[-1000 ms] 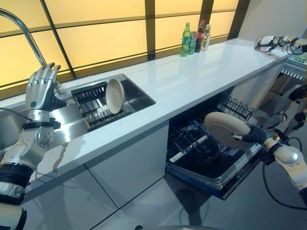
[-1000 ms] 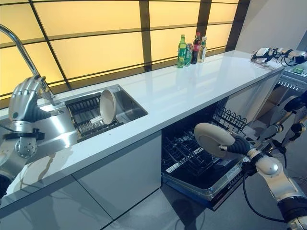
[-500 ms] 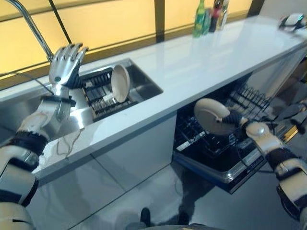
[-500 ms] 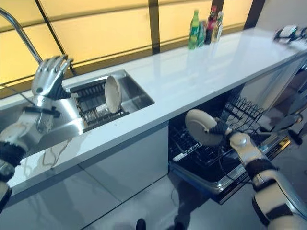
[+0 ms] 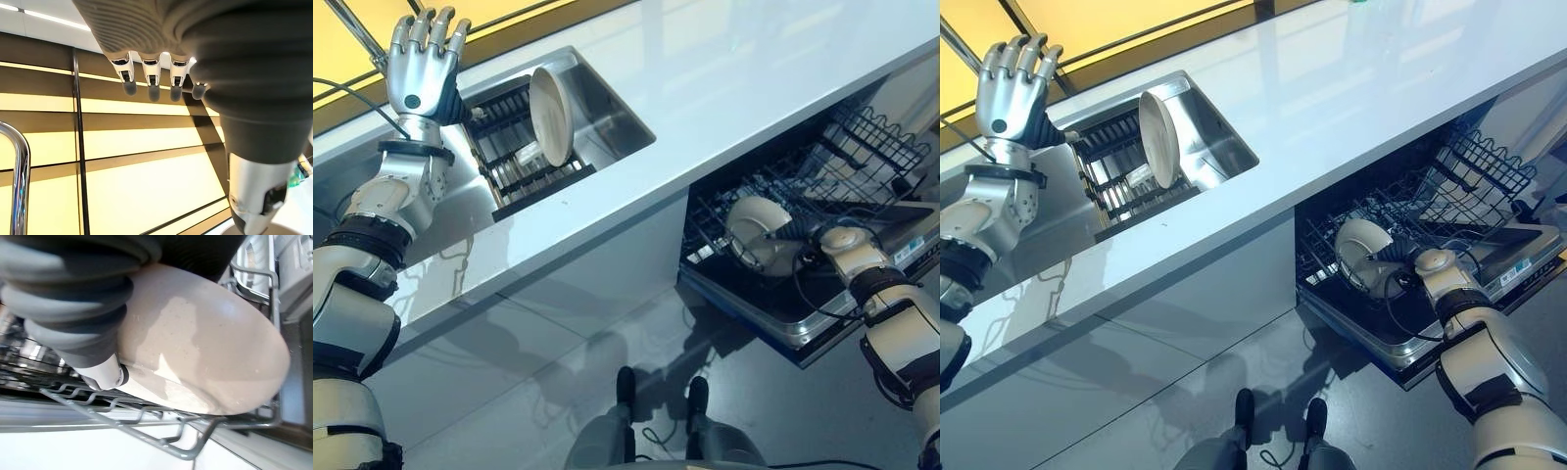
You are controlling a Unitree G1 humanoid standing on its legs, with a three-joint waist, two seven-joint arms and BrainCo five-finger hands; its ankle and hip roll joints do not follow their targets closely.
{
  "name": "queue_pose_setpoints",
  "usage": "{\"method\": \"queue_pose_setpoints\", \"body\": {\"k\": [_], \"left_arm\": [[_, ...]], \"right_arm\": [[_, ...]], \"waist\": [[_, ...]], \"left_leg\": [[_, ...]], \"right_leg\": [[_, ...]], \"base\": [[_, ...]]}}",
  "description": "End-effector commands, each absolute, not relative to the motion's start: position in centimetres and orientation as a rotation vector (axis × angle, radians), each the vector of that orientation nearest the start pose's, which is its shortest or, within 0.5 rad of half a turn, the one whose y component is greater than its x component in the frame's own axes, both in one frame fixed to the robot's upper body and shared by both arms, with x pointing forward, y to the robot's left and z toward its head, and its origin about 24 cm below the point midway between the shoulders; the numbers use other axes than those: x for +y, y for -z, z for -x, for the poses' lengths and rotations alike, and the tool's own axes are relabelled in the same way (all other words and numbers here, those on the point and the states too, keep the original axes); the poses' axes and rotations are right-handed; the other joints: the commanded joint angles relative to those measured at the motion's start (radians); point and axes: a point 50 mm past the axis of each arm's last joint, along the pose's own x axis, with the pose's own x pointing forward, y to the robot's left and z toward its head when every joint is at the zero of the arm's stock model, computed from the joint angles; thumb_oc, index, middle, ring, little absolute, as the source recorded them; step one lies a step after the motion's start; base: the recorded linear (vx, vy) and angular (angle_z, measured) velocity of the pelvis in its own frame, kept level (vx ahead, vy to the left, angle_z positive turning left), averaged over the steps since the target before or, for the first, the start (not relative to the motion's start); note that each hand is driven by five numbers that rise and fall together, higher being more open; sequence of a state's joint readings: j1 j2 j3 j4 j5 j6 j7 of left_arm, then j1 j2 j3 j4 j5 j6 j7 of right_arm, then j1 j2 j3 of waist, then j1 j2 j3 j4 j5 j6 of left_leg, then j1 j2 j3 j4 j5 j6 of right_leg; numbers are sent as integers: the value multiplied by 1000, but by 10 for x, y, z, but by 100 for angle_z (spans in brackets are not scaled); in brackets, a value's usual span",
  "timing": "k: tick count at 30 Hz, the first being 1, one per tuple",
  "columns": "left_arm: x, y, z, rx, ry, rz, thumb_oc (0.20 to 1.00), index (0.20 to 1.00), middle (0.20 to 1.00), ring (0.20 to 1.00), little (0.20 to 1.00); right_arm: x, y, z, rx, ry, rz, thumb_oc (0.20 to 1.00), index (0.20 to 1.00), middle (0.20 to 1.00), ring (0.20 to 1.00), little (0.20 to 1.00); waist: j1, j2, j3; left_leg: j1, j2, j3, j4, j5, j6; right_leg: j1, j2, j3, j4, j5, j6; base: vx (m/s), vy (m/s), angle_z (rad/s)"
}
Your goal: Pick up plates and place into dishwasher.
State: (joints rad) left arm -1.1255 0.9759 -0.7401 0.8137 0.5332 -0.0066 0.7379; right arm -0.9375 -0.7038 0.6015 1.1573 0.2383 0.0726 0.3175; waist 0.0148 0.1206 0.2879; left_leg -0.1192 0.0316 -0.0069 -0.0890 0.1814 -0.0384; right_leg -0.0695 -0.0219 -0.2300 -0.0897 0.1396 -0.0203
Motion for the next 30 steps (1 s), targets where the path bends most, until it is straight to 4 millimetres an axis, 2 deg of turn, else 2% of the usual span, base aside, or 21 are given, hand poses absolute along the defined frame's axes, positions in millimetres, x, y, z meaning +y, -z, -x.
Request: {"method": "queue_pose_setpoints", "body": {"k": [1, 6, 7, 8, 10, 16, 20, 23, 27, 30], "left_arm": [[279, -339, -361, -777, -855, -1670, 1000, 1000, 1000, 1000, 1000], [276, -344, -361, -774, -833, -1732, 1000, 1000, 1000, 1000, 1000], [276, -345, -361, -771, -831, -1740, 1000, 1000, 1000, 1000, 1000], [277, -347, -360, -770, -836, -1740, 1000, 1000, 1000, 1000, 1000], [279, -347, -360, -759, -833, -1761, 1000, 1000, 1000, 1000, 1000], [277, -345, -361, -735, -780, -1846, 1000, 1000, 1000, 1000, 1000], [275, -352, -357, -726, -777, -1934, 1000, 1000, 1000, 1000, 1000], [276, -359, -353, -728, -804, -1980, 1000, 1000, 1000, 1000, 1000], [278, -372, -346, -729, -867, -2036, 1000, 1000, 1000, 1000, 1000], [279, -379, -341, -729, -906, -2064, 1000, 1000, 1000, 1000, 1000]], "right_arm": [[-277, -148, -392, 387, -150, 701, 200, 200, 200, 200, 200], [-275, -149, -392, 352, -169, 640, 200, 200, 200, 200, 200], [-274, -150, -392, 333, -171, 637, 410, 410, 410, 410, 410], [-273, -153, -393, 310, -184, 625, 567, 567, 567, 567, 567], [-271, -157, -394, 263, -163, 627, 1000, 1000, 1000, 1000, 1000], [-262, -187, -400, 94, -118, 638, 1000, 1000, 1000, 1000, 1000], [-250, -217, -398, -54, -132, 687, 1000, 1000, 1000, 1000, 1000], [-242, -231, -392, -140, -158, 730, 1000, 1000, 1000, 1000, 1000], [-239, -240, -379, -211, -210, 737, 1000, 1000, 1000, 1000, 1000], [-240, -237, -369, -230, -245, 736, 1000, 1000, 1000, 1000, 1000]], "waist": [[12, -46, 65], [8, -43, 77], [7, -42, 78], [7, -42, 79], [5, -40, 81], [-8, -31, 90], [-25, -29, 101], [-41, -32, 111], [-65, -48, 122], [-82, -57, 130]], "left_leg": [[44, -56, -5, 2, -125, -13], [40, -61, -1, 2, -121, -13], [40, -63, -1, 2, -121, -13], [39, -64, -1, 2, -120, -14], [39, -66, 2, 2, -118, -14], [41, -72, 9, 5, -117, -15], [40, -74, 20, 7, -117, -15], [35, -74, 30, 10, -118, -14], [31, -72, 44, 7, -119, -13], [28, -73, 51, 5, -120, -10]], "right_leg": [[-10, -104, 56, 17, -49, 115], [-24, -109, 54, 27, -46, 112], [-25, -109, 56, 27, -45, 112], [-27, -109, 56, 28, -44, 112], [-29, -111, 57, 30, -42, 112], [-36, -112, 63, 41, -43, 111], [-45, -112, 72, 46, -40, 113], [-54, -112, 79, 51, -39, 114], [-68, -110, 88, 56, -34, 120], [-78, -110, 97, 60, -31, 125]], "base": [[0, 0, 0], [0, 0, 0], [0, 0, 0], [0, 0, 0], [0, 0, 0], [16, 41, 0], [16, 56, 2], [16, 64, 2], [8, 18, -1], [0, 0, 0]]}}
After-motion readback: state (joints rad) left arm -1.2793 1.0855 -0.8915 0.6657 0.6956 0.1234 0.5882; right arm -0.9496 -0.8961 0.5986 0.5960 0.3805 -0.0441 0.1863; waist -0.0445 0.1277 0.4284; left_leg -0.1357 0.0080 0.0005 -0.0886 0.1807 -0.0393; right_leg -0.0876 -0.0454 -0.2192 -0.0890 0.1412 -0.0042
